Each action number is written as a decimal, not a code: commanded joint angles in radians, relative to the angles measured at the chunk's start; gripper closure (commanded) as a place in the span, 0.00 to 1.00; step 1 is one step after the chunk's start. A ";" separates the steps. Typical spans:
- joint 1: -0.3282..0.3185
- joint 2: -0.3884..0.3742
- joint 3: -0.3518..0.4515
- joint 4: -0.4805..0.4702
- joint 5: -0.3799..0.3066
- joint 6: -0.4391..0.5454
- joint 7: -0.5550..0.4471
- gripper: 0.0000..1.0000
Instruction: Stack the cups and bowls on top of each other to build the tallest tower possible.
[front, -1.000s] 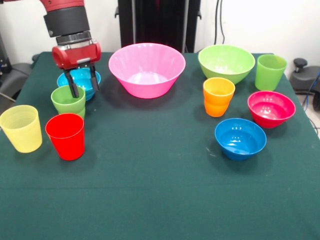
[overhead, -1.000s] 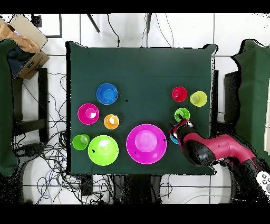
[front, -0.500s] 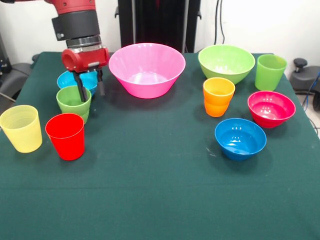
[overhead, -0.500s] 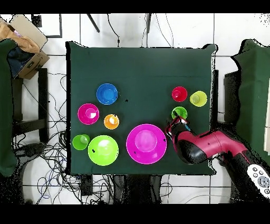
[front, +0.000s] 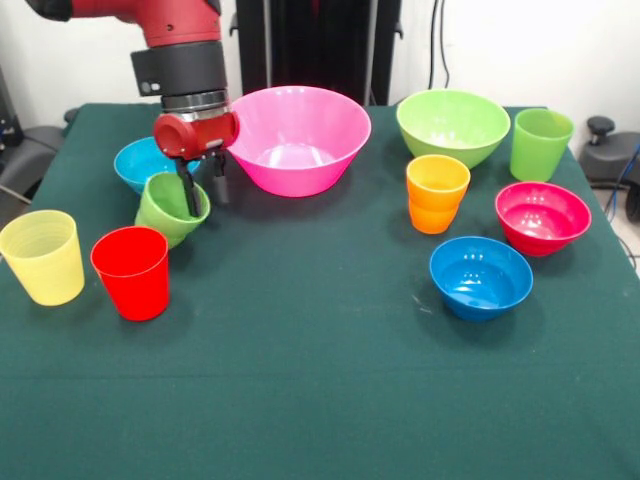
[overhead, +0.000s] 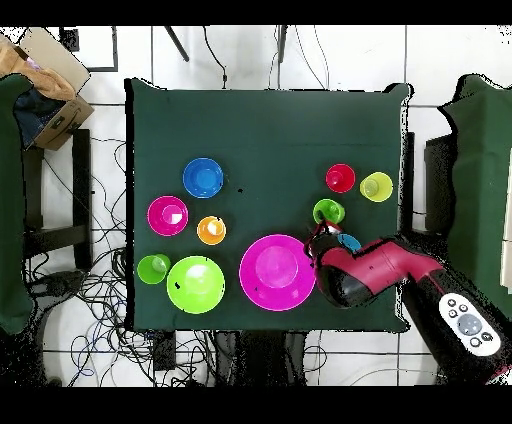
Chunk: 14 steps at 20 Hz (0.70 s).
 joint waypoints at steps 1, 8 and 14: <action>0.067 -0.011 -0.127 -0.100 -0.031 -0.016 0.145 0.00; 0.061 -0.024 -0.131 -0.091 0.019 -0.027 0.124 0.00; -0.002 -0.021 -0.043 -0.053 0.173 0.048 0.030 0.00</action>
